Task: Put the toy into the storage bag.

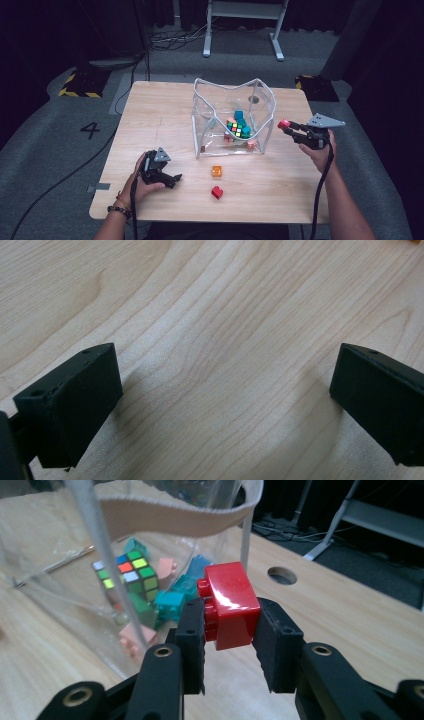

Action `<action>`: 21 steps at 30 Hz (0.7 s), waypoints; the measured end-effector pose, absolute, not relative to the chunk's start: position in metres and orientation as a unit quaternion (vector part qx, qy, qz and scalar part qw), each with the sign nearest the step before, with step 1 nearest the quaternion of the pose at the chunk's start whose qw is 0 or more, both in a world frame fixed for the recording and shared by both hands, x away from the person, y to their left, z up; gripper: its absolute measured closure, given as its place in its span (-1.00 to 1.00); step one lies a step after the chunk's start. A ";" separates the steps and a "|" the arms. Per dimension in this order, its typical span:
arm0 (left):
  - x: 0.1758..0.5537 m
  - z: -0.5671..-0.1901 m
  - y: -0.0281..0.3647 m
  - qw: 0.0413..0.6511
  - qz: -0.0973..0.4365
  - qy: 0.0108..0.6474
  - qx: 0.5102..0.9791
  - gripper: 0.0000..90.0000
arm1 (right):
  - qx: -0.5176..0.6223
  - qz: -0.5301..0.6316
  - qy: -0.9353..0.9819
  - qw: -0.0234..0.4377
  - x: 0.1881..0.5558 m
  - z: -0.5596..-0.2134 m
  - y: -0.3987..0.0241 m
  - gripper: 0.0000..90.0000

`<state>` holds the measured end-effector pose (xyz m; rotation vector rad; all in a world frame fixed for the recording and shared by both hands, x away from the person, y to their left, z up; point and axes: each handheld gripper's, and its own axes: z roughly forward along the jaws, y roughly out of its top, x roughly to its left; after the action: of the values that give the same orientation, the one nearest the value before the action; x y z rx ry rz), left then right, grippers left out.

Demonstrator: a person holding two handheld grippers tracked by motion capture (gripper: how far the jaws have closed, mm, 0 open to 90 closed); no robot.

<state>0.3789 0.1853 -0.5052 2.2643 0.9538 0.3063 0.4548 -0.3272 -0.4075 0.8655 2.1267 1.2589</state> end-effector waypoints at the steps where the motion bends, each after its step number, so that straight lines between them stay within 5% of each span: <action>1: 0.379 -0.505 0.185 0.327 0.117 0.364 0.864 -0.99 | 0.321 0.463 0.785 0.259 0.457 -0.405 -0.327 0.48; 21: 0.379 -0.505 0.185 0.327 0.117 0.364 0.864 -0.99 | 0.333 0.472 0.770 0.270 0.492 -0.363 -0.322 0.48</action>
<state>0.3789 0.1853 -0.5051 2.2638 0.9547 0.3053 0.4922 -0.3224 -0.3627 0.8976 2.0749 1.2728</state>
